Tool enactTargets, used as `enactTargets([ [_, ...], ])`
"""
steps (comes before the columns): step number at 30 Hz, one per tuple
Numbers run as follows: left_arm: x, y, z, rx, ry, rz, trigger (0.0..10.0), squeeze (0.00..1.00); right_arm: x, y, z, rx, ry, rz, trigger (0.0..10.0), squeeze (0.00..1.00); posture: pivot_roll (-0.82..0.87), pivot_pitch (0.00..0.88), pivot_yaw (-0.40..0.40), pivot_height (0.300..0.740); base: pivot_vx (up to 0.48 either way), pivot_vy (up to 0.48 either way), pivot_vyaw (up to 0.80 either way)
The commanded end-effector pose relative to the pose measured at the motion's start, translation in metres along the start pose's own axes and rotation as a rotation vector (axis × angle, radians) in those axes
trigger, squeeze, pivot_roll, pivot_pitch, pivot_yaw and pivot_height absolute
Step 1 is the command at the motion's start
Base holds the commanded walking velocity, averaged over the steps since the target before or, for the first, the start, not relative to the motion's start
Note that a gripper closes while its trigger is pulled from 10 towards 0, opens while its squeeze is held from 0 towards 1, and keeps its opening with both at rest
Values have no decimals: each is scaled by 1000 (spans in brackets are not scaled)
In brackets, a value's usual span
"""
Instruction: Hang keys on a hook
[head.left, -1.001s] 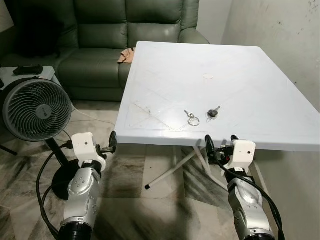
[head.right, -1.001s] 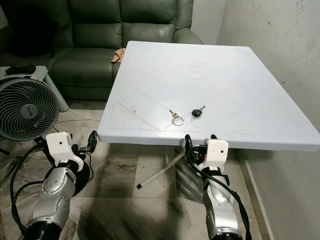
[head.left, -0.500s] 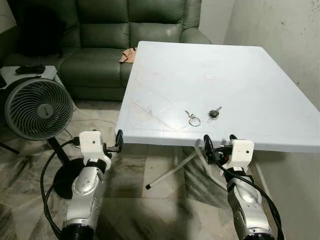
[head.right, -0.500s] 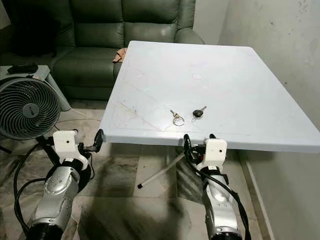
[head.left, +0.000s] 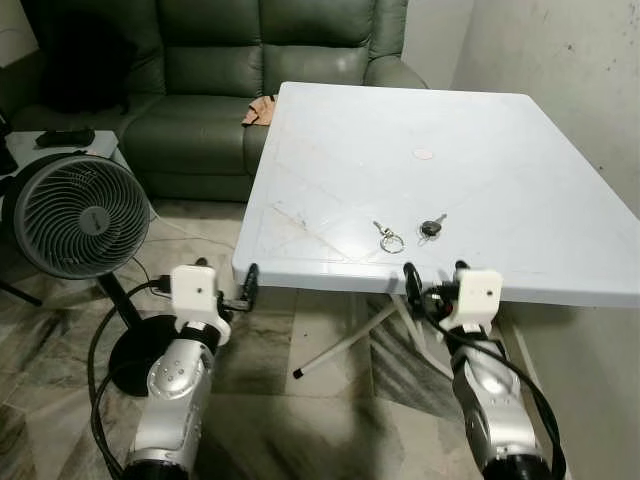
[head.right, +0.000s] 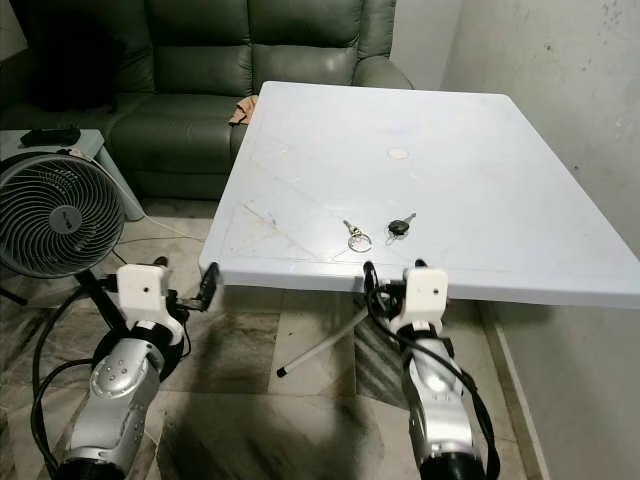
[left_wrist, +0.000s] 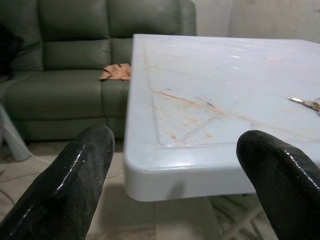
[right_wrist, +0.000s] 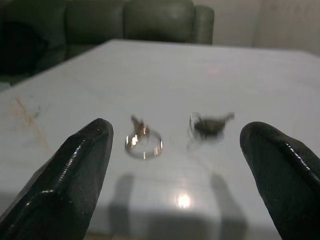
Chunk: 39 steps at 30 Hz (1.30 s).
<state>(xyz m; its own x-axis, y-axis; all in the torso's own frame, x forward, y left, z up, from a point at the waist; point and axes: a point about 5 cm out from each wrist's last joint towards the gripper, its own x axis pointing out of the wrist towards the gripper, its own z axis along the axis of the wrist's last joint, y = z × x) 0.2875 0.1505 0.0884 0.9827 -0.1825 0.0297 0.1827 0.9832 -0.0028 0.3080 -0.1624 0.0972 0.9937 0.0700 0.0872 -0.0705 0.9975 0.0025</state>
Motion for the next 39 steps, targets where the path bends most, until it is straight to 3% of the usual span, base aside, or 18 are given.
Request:
enactTargets([
  [1, -1, 4, 5, 24, -18, -1, 10000, 0, 2, -4, -2, 2, 29, -11, 10000, 0, 69, 0, -12, 740, 0, 0, 0],
  [4, -3, 7, 5, 19, -17, 11, 10000, 0, 1, -7, 1, -19, 8, 22, 10000, 0, 66, 0, -10, 740, 0, 0, 0],
  [9, -3, 15, 7, -32, -23, 60, 10000, 0, -13, -4, 8, 57, -85, 125, 10000, 0, 60, 0, -6, 740, 0, 0, 0],
  [20, -15, 24, 4, -117, -46, 73, 10000, 0, -34, 1, 11, 75, -129, 159, 10000, 0, 43, 0, -3, 740, 0, 0, 0],
  [39, -8, 18, 10, -142, -63, 35, 10000, 0, -31, 4, 15, 92, -144, 163, 10000, 0, 40, 0, 5, 740, 0, 0, 0],
])
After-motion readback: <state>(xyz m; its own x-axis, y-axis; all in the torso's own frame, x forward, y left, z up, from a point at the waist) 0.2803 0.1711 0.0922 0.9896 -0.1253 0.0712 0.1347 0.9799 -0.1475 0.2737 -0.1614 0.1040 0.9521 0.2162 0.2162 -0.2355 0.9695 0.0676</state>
